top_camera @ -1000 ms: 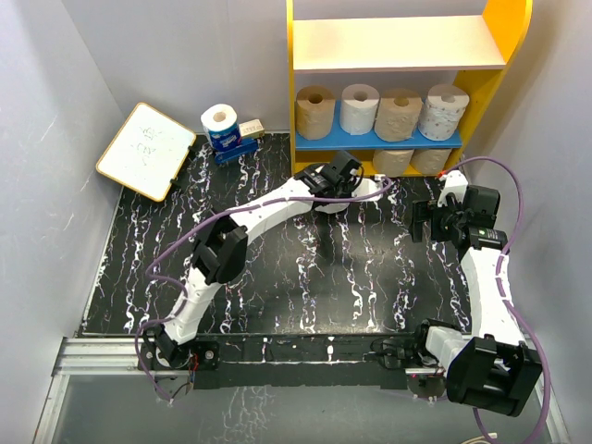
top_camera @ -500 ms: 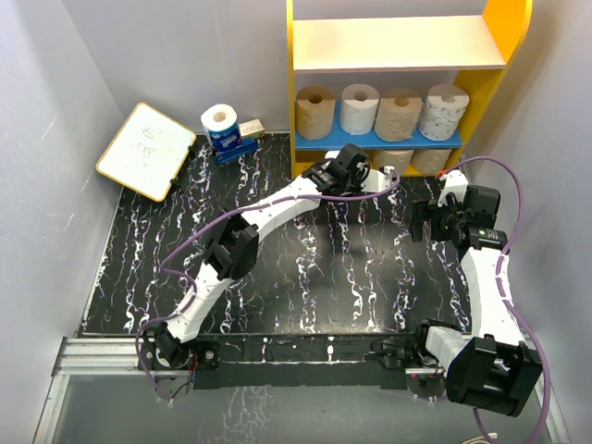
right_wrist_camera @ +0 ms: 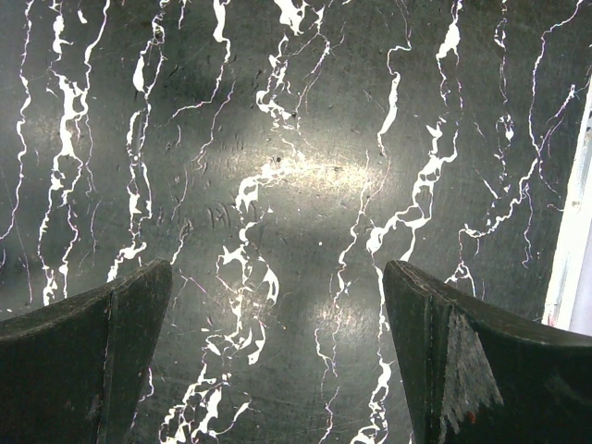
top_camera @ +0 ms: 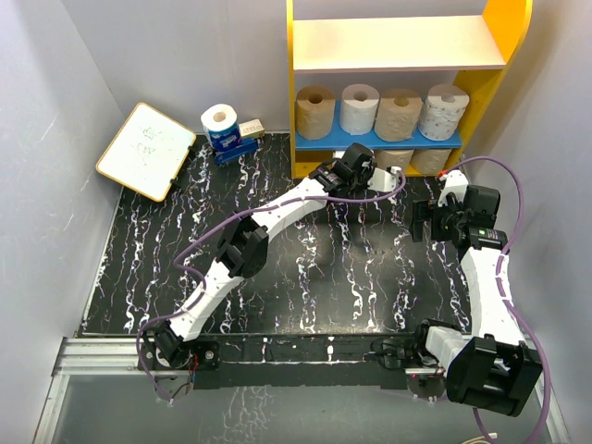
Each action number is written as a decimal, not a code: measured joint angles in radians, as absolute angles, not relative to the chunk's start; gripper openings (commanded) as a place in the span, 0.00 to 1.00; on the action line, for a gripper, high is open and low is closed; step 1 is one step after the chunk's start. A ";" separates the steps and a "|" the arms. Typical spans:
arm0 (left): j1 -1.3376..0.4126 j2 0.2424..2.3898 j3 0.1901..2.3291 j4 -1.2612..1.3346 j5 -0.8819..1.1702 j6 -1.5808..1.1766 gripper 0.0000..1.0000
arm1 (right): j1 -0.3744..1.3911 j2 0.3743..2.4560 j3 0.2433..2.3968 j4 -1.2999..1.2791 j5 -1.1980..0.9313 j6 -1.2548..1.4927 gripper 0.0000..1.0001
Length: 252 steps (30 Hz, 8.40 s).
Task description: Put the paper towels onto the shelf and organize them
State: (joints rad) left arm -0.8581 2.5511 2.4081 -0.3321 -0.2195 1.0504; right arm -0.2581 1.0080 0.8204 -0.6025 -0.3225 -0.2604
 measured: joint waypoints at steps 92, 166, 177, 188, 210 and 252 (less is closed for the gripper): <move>-0.918 2.273 1.966 0.317 -0.554 1.032 0.98 | -0.264 0.961 0.820 -0.602 -0.355 -0.263 0.98; -0.179 2.497 2.405 -0.354 -0.020 0.565 0.98 | -0.270 0.971 0.820 -0.603 -0.384 -0.286 0.98; -0.180 2.526 2.409 -0.319 -0.043 0.573 0.56 | -0.270 0.978 0.820 -0.603 -0.383 -0.286 0.98; -0.184 2.532 2.409 -0.289 -0.063 0.591 0.00 | -0.270 0.978 0.820 -0.603 -0.383 -0.286 0.98; -0.210 2.026 2.148 -0.527 0.027 0.670 0.00 | -0.270 0.944 0.820 -0.603 -0.392 -0.286 0.98; -0.638 2.242 2.148 -0.754 0.428 0.663 0.00 | -0.270 0.891 0.820 -0.610 -0.418 -0.288 0.98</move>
State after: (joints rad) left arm -0.6380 2.2417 2.1479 -0.7544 0.4278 0.6632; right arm -0.2703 0.8909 0.8200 -0.6102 -0.4175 -0.2882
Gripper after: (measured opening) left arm 0.218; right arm 0.983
